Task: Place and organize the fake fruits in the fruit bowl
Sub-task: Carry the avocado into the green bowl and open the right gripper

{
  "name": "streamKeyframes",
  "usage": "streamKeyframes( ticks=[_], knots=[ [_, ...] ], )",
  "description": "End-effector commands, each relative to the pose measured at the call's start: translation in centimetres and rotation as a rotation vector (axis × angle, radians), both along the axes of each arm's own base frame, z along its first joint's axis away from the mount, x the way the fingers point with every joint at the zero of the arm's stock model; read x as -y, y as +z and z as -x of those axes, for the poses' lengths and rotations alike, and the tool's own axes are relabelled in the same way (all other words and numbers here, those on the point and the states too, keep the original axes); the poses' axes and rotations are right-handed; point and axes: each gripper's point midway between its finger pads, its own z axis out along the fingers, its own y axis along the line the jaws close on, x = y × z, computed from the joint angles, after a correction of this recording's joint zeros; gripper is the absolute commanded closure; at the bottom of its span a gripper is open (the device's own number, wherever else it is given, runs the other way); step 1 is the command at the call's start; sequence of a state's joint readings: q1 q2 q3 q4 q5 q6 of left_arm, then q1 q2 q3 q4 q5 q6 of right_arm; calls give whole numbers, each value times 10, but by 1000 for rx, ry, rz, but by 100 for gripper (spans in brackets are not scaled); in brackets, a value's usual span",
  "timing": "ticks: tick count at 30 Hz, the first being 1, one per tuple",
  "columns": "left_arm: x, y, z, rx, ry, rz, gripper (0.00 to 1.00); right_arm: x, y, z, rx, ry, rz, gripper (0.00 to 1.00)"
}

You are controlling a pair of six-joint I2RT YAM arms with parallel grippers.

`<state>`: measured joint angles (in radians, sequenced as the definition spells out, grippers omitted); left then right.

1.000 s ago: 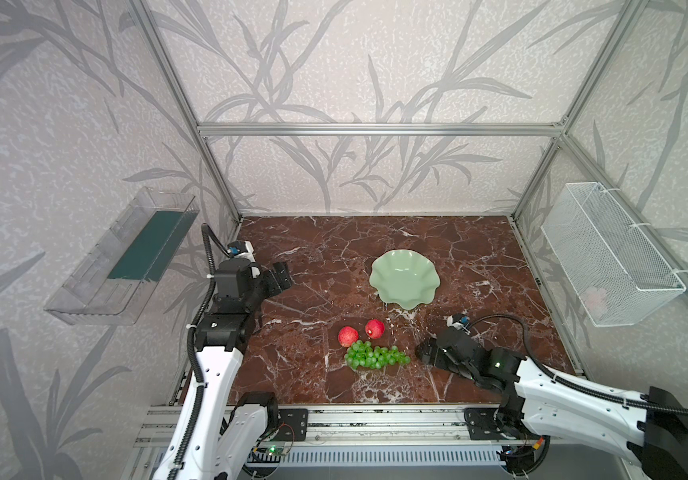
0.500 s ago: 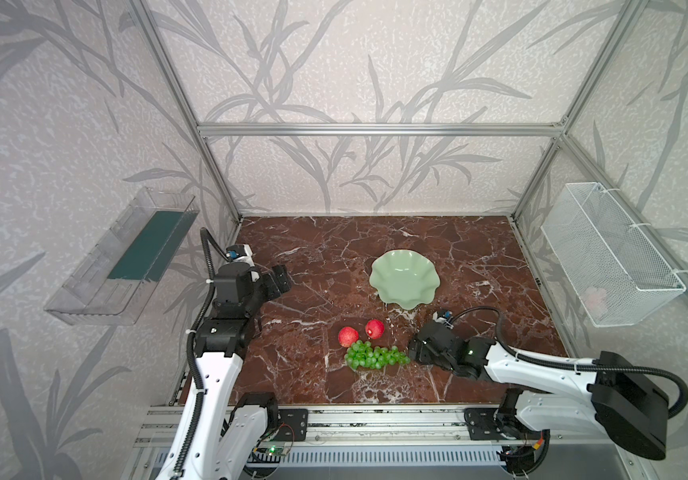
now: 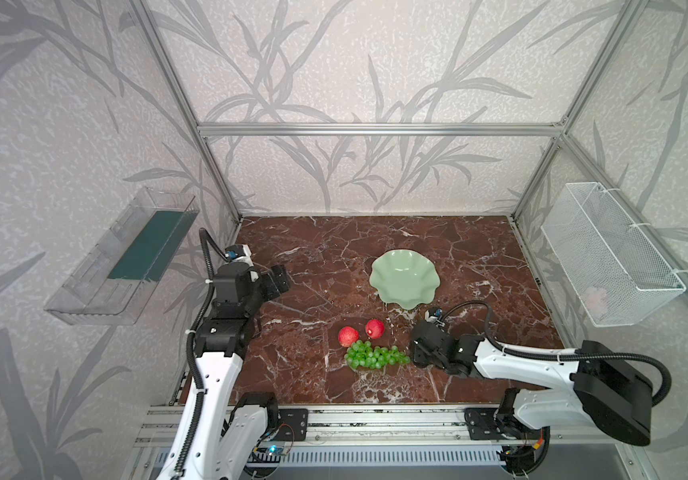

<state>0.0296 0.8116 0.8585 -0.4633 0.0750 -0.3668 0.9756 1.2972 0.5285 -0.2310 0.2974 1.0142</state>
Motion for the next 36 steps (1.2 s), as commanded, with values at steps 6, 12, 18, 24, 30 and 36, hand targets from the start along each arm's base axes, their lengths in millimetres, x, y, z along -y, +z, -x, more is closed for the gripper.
streamKeyframes(
  ticks=[6, 12, 18, 24, 30, 36],
  knots=[
    [-5, -6, 3, -11, 17, -4, 7, 8, 86, -25, 244, 110, 153, 59],
    [-7, -7, 4, -11, 24, 0, 7, 1, 143, -51, 389, 200, 219, 59],
    [-8, -8, 4, -11, 30, 5, 7, -11, 166, -107, 383, 247, 149, 59],
    [-10, -9, 5, -14, 38, 7, 7, -27, 154, -166, 335, 291, 166, 59],
    [-12, -11, 5, -17, 45, 12, 7, -37, 113, -210, 268, 293, 182, 59],
    [-11, -9, 5, -10, 39, 19, 7, -43, 62, -230, 183, 305, 219, 59]
  ],
)
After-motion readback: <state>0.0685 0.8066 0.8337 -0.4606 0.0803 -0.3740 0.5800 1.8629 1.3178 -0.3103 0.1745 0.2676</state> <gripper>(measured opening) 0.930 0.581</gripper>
